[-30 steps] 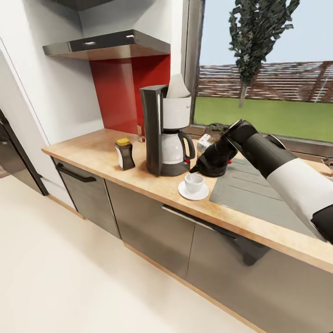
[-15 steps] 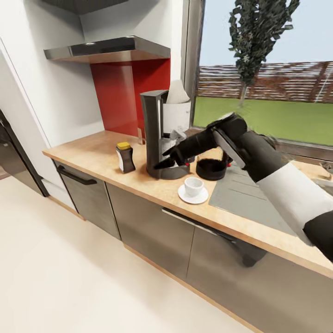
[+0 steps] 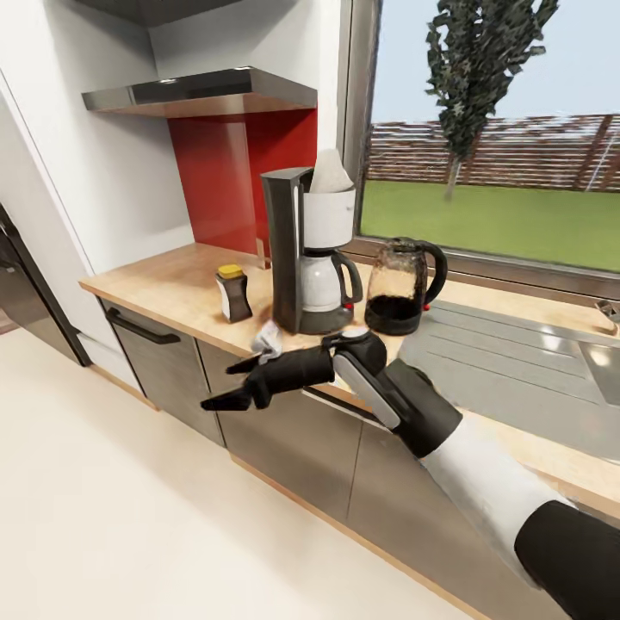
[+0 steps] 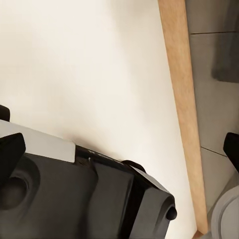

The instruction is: Set up a coffee station on the kitchen countertop: keep the coffee maker on the countertop, move the bottle of coffee from the kitchen shelf to the counter next to the coffee maker, place a paper coffee filter on top of the coffee maker, put the saucer next to the coffee maker with the coffee cup on the saucer, and place the electric kettle next to the coffee maker.

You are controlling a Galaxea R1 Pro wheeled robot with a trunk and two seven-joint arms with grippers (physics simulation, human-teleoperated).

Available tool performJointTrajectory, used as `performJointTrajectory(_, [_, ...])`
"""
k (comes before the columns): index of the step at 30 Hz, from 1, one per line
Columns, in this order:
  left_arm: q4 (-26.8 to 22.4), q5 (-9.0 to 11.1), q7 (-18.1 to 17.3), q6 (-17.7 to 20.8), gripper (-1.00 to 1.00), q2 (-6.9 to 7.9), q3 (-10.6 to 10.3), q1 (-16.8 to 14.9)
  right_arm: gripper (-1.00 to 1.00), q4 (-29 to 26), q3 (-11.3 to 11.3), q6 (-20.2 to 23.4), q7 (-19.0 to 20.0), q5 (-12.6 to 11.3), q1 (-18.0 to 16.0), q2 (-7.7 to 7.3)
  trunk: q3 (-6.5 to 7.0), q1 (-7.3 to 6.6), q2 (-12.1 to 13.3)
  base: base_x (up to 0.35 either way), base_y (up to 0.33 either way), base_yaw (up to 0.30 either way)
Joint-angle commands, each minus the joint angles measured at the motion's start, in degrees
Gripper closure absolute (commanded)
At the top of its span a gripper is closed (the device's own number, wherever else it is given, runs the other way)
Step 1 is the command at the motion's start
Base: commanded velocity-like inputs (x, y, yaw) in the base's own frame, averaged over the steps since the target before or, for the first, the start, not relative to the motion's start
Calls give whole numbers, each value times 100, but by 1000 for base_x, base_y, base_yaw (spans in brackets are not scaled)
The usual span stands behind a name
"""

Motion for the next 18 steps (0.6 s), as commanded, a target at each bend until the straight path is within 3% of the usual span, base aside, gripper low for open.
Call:
performJointTrajectory(1, [0, -6, -22, 60, -100, 1, 35, -2, -100, -8, 0, -123, 0, -35, 369, -7, -5, 0, -3, 0, 0, 0])
performJointTrajectory(5, [0, -6, -24, 60, -100, 1, 36, -2, -100, -10, 0, -484, 20, -28, 914, -106, -5, 0, -3, 0, 0, 0])
performJointTrajectory(7, [0, -6, -24, 60, -100, 1, 36, -2, -100, -1, 4, -728, 45, -45, 1234, -307, -5, 0, -3, 0, 0, 0])
performJointTrajectory(10, [0, -6, -24, 60, -100, 1, 36, -2, -100, 25, 8, -814, 48, -41, 1506, -388, -5, 0, -3, 0, 0, 0])
performJointTrajectory(13, [0, -6, -24, 60, -100, 1, 36, -2, -100, 38, -3, -846, 61, -34, 1754, -434, -5, 0, -3, 0, 0, 0])
performJointTrajectory(18, [0, -6, -24, 60, -100, 1, 36, -2, -100, 57, -8, -855, 59, -30, 1843, -467, -5, 0, -3, 0, 0, 0])
